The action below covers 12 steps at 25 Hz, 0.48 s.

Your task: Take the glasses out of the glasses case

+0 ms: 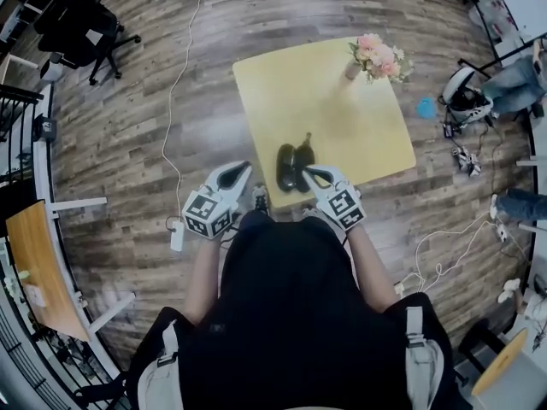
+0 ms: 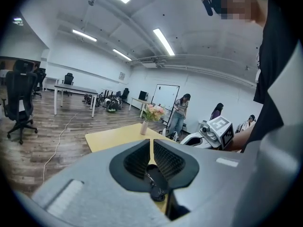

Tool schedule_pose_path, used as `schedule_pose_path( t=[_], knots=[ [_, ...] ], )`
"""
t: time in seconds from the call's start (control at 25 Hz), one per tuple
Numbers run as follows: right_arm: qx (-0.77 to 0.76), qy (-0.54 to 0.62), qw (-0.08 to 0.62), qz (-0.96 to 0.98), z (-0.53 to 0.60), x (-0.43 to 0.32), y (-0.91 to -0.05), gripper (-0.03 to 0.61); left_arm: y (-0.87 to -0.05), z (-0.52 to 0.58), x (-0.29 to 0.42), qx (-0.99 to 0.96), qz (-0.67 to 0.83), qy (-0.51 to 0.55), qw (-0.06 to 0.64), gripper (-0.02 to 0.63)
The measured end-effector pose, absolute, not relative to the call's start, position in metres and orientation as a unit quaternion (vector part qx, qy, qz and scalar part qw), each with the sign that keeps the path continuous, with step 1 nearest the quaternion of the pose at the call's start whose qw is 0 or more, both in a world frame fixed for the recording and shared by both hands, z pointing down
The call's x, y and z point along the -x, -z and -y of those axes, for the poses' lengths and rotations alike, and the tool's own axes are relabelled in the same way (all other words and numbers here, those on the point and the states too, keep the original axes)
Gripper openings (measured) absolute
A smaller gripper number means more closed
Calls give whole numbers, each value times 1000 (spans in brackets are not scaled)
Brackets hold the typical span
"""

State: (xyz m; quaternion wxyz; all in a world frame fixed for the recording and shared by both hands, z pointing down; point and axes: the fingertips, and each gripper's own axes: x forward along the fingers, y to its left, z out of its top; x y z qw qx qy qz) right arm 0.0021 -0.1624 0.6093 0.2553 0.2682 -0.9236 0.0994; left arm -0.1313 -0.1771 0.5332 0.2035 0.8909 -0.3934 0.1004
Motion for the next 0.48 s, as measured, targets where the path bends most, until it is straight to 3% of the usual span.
schedule_pose_path(
  t=[0.2, 0.48],
  knots=[
    [-291, -120, 261, 913, 175, 27, -615, 3, -536, 198, 162, -896, 379, -90, 213, 32],
    [-336, -161, 329, 868, 179, 33, -663, 3, -548, 218, 177, -916, 329, -95, 209, 32]
  ],
)
